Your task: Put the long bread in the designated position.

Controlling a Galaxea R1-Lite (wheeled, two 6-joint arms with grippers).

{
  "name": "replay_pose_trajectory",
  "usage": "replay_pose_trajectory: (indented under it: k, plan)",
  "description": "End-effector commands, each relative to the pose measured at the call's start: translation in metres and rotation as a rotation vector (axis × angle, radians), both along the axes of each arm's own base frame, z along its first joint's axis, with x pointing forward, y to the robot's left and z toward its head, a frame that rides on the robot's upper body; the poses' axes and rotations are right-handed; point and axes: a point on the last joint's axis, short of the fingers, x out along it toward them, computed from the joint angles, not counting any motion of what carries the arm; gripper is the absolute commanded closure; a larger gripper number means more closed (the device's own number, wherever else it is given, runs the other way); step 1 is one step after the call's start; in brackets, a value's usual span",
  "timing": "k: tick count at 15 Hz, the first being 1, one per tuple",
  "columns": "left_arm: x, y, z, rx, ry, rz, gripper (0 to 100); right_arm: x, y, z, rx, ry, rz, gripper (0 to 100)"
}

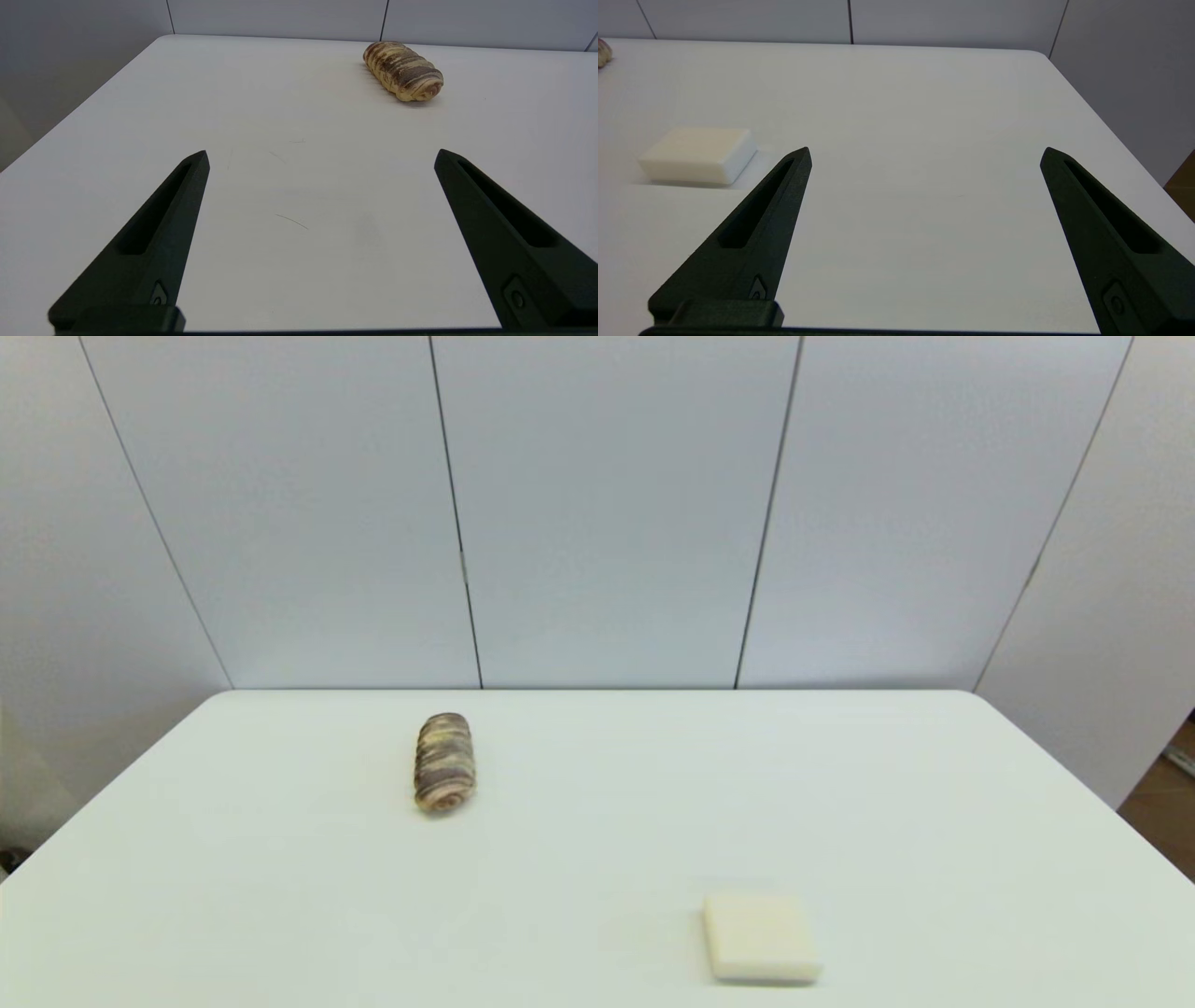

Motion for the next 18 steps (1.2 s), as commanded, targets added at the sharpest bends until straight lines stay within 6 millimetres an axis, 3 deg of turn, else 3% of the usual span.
replay_pose_trajectory:
  k: [1, 18]
  plan:
    - [0.0001, 0.0000, 0.0000, 0.000, 0.001, 0.000, 0, 0.0002, 0.0000, -0.0005, -0.001, 0.004, 0.001, 0]
    - [0.0000, 0.0000, 0.0017, -0.005, -0.017, 0.000, 0, 0.0001, 0.0000, -0.0004, -0.001, 0.001, 0.001, 0]
